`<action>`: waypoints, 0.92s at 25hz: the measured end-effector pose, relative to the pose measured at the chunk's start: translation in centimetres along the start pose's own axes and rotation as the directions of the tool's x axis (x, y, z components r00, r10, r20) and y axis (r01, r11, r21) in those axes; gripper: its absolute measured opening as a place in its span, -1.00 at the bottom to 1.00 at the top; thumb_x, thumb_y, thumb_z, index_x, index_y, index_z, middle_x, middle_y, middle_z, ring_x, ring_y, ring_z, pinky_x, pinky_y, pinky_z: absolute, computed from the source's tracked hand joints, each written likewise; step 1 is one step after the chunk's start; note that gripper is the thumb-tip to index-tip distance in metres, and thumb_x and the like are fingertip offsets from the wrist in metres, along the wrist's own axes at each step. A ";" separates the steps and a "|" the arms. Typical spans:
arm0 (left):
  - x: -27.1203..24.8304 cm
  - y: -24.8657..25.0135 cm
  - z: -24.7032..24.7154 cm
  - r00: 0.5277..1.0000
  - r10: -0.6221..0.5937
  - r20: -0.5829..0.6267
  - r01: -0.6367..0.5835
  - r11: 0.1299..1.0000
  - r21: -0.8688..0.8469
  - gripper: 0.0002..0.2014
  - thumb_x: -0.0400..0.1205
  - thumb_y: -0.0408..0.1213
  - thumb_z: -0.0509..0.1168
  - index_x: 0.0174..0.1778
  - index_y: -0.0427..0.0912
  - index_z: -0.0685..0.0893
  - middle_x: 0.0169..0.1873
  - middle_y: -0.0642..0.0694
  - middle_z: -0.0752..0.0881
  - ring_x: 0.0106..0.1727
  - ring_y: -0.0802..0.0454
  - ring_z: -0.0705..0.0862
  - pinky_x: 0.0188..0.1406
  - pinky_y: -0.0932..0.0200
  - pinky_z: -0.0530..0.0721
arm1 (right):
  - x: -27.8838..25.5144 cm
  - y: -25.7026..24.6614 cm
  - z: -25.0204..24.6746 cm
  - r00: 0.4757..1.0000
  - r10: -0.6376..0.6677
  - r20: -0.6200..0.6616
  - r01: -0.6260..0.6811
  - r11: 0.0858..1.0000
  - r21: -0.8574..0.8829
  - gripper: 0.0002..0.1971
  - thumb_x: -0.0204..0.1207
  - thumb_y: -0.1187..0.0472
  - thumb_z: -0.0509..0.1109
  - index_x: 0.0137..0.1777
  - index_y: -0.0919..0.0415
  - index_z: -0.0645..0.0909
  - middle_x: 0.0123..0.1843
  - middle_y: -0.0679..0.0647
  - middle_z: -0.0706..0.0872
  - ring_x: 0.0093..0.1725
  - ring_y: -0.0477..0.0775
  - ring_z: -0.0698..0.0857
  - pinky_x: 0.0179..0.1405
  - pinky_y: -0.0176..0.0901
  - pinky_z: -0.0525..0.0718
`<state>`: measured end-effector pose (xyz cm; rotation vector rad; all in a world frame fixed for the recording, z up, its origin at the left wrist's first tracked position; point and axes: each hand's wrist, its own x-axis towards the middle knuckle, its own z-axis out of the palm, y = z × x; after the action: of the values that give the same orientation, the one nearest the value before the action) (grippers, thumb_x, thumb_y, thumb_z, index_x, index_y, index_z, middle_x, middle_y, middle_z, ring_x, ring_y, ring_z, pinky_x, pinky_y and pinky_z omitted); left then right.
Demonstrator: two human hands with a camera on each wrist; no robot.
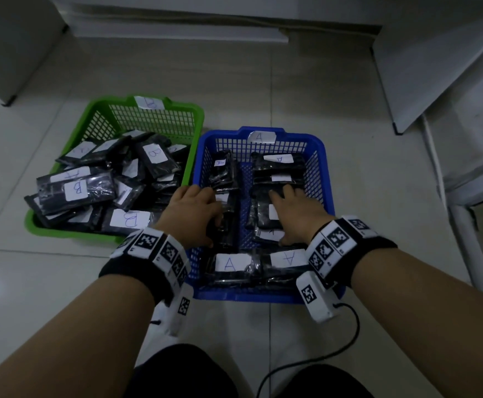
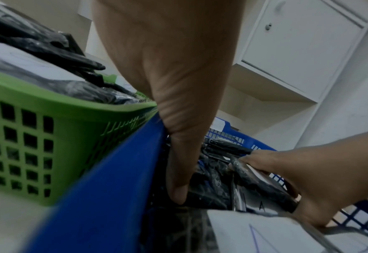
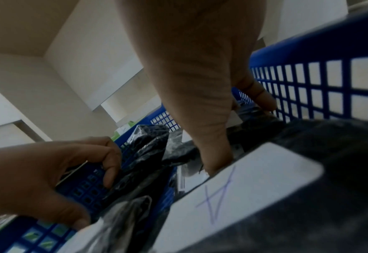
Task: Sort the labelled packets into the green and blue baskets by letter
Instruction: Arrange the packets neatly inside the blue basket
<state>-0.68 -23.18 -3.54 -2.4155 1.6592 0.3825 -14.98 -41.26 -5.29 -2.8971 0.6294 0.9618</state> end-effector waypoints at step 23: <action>0.6 0.9 -0.2 0.996 -0.078 0.040 0.078 0.997 0.008 -0.62 0.39 0.09 0.46 0.11 0.19 0.63 0.26 0.06 0.43 0.40 -0.05 0.30 0.56 -0.11 0.07 | 0.3 1.5 -0.7 0.947 -0.002 -0.323 0.147 0.893 0.426 -0.77 0.44 0.14 0.51 0.06 0.13 0.60 0.10 0.07 0.60 0.13 0.13 0.58 -0.06 -0.11 0.54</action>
<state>-1.35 -24.08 -3.54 -2.4430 1.5416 0.4108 -15.00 -42.86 -4.76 -2.6385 0.6417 0.2842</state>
